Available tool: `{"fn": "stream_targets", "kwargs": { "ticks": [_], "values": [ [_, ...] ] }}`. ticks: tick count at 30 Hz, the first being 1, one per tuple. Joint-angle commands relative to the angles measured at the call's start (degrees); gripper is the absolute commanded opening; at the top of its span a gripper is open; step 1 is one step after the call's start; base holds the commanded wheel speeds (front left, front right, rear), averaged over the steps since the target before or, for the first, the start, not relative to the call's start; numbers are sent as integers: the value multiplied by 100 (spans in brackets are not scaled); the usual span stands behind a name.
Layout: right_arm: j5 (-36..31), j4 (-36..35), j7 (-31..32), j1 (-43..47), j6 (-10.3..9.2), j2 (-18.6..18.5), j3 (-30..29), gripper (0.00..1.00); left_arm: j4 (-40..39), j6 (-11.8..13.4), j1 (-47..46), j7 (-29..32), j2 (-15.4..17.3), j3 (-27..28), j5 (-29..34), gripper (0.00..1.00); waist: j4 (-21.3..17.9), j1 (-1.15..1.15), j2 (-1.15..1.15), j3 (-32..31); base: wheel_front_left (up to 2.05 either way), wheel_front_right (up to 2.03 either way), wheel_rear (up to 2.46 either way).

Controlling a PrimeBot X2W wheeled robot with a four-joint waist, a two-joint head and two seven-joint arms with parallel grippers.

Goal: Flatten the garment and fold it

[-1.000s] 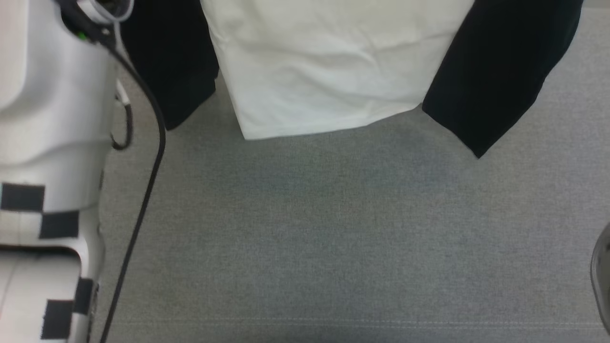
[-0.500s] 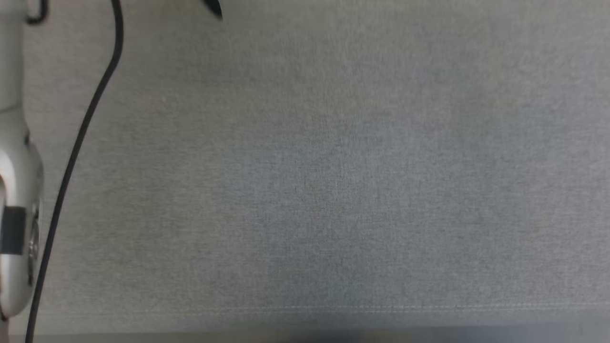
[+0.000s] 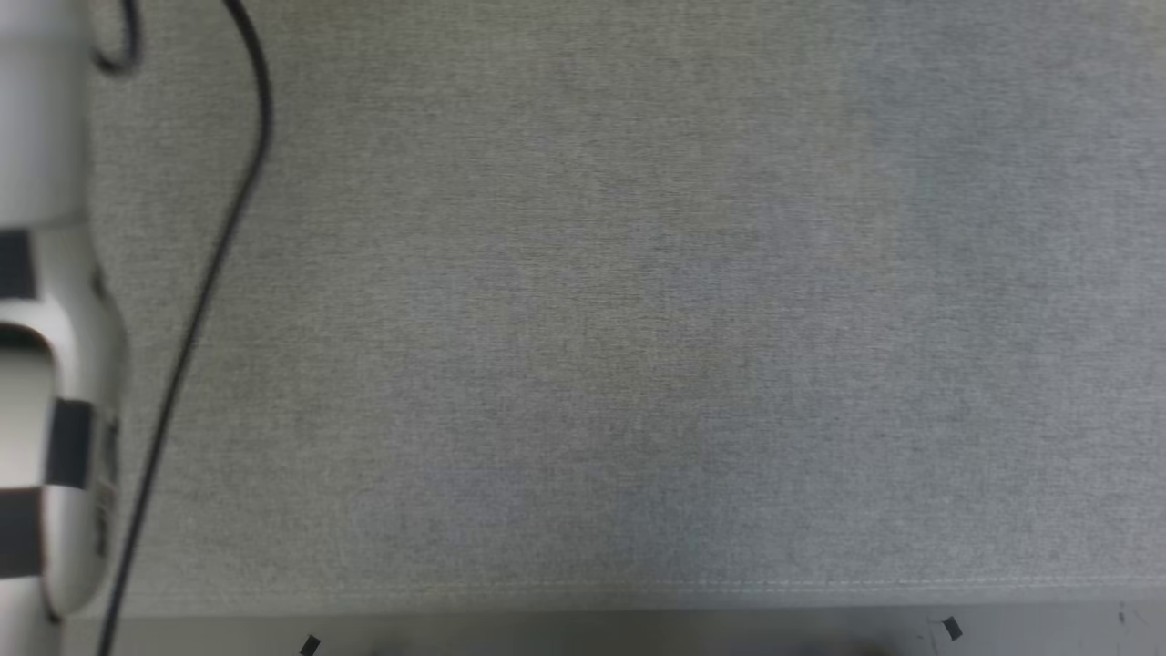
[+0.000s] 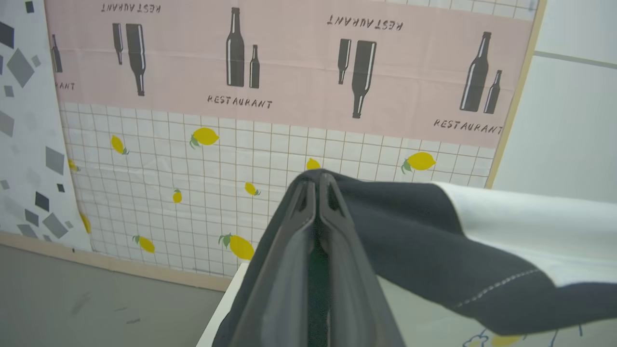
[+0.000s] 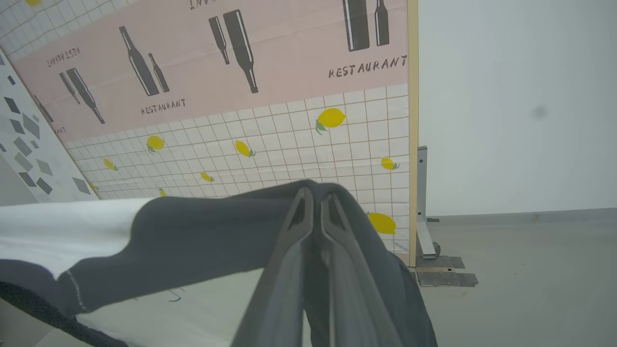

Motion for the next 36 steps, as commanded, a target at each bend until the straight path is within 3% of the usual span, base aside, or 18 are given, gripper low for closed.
{"fn": "stream_targets", "kwargs": {
  "ticks": [1,9,17,22,28,36],
  "values": [
    [150,-5,-94,294,-10,-80,137,0,75,-12,242,-87,1,81,-93,0,74,-1,0,-28,0,0,0],
    [1239,-393,-491,2059,-10,-526,913,0,363,-397,1492,-572,-261,288,-696,0,315,-1,0,-776,0,0,0],
    [2066,-1059,-807,4694,-10,-731,945,0,155,-805,3815,-595,-220,295,-1181,0,489,-1,0,-1995,0,0,0],
    [2203,-1506,-666,6416,-10,-628,742,0,-222,-684,5628,-394,-325,281,-1490,0,574,-1,0,-2564,0,0,0],
    [1802,-1874,-78,8092,-10,-440,572,0,-553,-469,7309,-97,-471,218,-1781,0,555,-1,0,-2967,0,0,0],
    [897,-2447,976,9245,-10,-155,164,0,-657,-168,8327,592,-395,-82,-1797,0,507,-1,0,-3146,0,0,0]
  ]
}}
